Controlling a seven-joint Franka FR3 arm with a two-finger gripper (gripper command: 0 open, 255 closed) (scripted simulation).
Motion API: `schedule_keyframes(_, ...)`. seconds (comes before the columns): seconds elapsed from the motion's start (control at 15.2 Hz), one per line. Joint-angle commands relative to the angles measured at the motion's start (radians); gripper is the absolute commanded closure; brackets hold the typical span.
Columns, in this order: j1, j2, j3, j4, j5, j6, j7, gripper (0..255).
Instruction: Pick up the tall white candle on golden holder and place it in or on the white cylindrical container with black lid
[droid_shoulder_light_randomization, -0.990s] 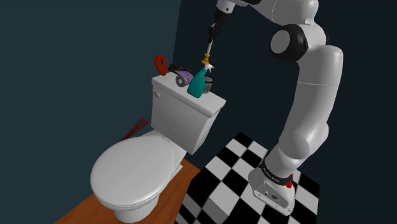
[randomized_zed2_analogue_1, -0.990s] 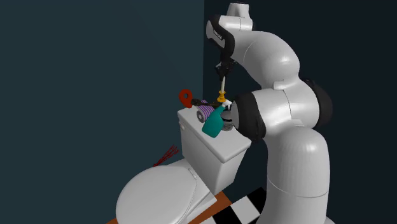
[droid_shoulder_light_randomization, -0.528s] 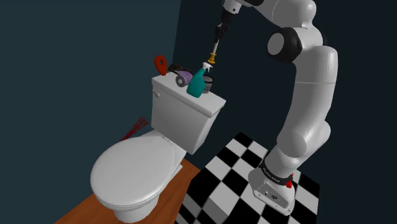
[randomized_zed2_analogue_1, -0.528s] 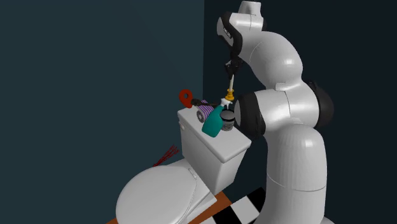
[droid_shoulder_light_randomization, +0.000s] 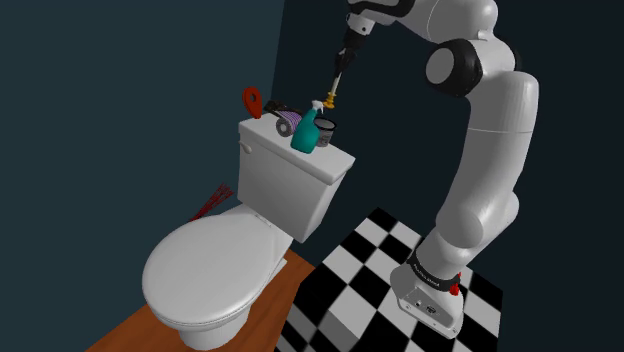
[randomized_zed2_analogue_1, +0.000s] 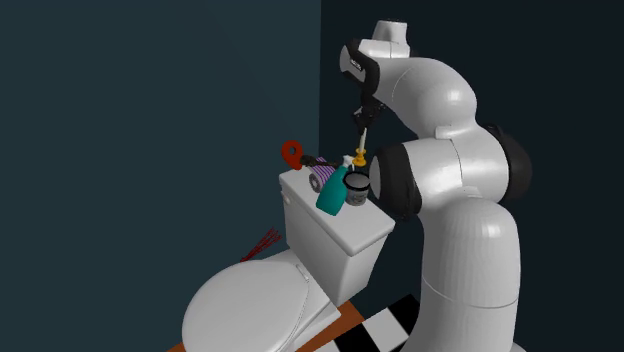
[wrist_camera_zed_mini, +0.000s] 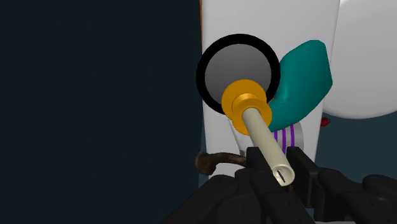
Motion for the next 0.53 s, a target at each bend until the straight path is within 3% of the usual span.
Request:
schedule_keyframes(0.0, 0.004, -0.006, 0.001, -0.038, -0.001, 0.032, -0.002, 255)
schedule_keyframes(0.46, 0.013, -0.021, 0.002, -0.154, -0.001, 0.133, -0.011, 255)
